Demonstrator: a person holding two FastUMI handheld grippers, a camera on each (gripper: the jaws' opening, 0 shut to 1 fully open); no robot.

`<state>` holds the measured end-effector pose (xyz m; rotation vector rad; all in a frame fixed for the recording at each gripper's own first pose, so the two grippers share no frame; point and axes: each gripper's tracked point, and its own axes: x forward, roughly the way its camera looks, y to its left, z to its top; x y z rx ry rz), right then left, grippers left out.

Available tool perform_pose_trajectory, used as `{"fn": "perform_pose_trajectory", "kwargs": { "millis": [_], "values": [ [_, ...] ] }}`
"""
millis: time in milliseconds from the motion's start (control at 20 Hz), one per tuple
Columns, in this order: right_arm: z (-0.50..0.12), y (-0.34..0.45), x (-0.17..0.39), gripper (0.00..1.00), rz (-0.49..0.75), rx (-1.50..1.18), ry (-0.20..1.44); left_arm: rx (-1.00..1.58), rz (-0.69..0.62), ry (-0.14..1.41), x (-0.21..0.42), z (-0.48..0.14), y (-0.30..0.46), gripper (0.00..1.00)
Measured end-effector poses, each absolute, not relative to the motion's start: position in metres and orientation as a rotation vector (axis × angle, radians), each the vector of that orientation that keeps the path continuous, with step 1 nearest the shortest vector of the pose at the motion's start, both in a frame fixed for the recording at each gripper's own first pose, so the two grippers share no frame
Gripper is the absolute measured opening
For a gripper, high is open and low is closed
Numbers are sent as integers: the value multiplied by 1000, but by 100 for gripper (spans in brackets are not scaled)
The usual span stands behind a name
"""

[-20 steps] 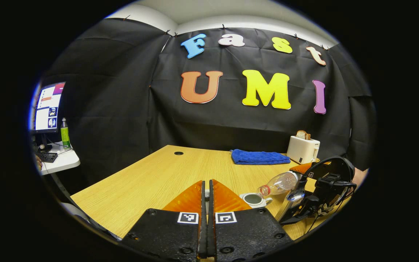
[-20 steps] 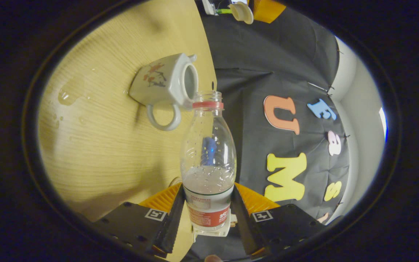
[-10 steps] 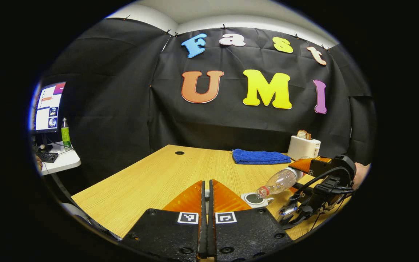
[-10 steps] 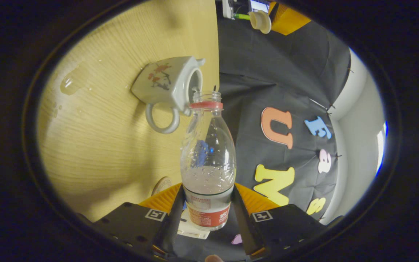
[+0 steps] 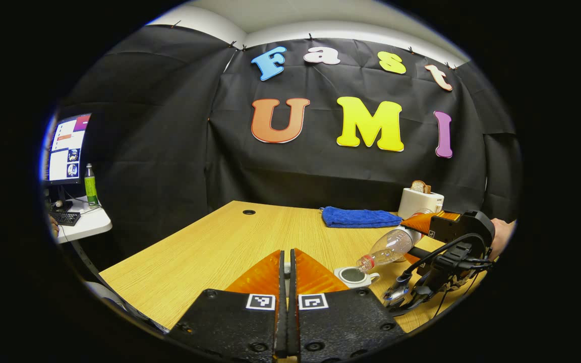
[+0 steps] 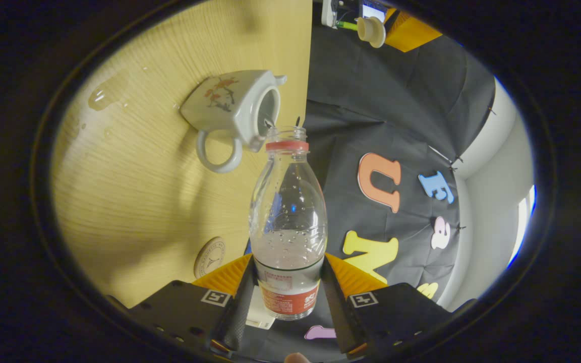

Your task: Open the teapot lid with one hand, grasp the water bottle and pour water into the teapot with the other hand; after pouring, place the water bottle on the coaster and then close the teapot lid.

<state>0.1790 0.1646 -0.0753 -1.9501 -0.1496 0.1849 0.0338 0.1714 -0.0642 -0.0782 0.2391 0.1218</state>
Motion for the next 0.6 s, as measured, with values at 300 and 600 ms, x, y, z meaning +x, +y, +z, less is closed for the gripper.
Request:
{"fn": "perform_pose_trajectory", "kwargs": {
  "millis": [300, 600],
  "values": [
    [-66, 166, 180, 70, 172, -1985, -177, -77, 120, 241, 34, -65, 171, 3],
    [-58, 168, 178, 70, 160, -2024, -207, -78, 121, 238, 32, -63, 173, 3]
  ]
}}
